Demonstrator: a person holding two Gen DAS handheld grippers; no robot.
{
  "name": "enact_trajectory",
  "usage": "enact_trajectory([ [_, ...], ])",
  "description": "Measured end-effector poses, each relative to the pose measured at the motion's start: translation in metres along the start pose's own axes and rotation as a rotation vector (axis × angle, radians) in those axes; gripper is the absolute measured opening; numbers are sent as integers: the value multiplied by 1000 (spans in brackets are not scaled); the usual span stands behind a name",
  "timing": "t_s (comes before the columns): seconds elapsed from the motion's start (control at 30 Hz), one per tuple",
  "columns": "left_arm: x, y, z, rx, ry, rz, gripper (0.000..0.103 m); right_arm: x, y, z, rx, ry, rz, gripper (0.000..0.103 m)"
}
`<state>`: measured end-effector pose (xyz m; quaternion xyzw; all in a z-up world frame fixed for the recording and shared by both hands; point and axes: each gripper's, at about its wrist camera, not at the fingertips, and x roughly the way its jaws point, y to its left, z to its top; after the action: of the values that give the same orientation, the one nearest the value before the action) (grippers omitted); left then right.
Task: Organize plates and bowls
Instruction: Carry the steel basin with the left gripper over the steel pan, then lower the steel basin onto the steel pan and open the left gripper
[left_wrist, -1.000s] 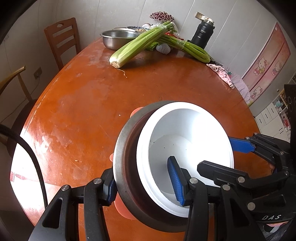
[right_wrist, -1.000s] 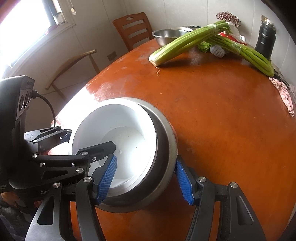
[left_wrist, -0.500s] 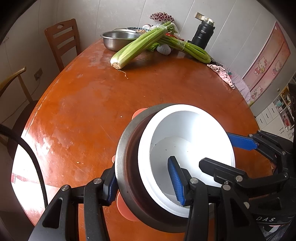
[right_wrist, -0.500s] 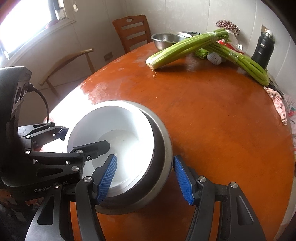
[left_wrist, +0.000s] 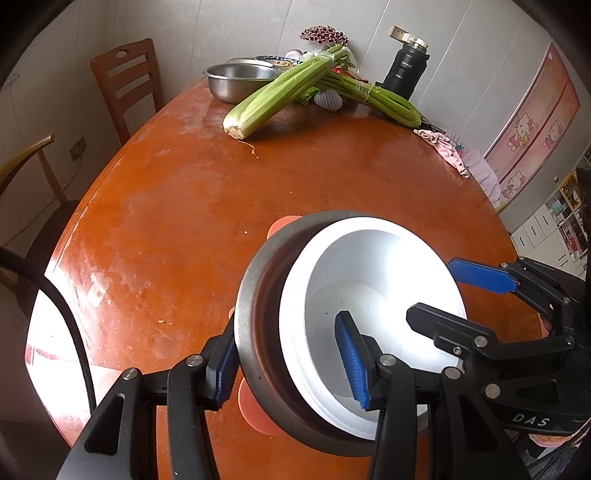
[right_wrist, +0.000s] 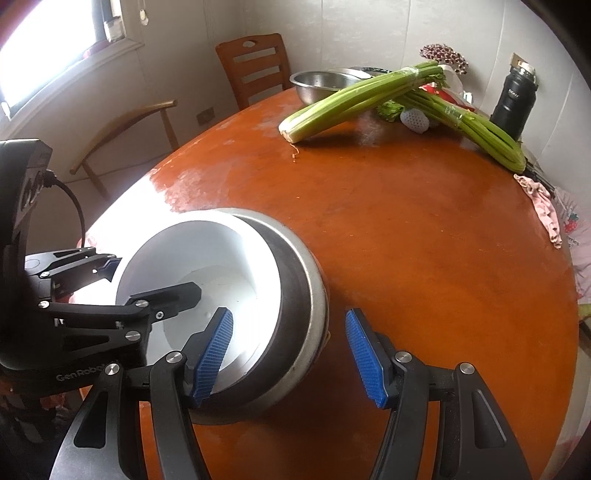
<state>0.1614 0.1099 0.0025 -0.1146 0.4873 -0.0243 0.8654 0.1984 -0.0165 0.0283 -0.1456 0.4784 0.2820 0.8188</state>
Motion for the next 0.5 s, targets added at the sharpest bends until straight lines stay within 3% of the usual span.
enact_trajectory([
  [0.5,-19,7,-4,-16,-43,12,53,0,1,-2,10,-5,-1,65],
])
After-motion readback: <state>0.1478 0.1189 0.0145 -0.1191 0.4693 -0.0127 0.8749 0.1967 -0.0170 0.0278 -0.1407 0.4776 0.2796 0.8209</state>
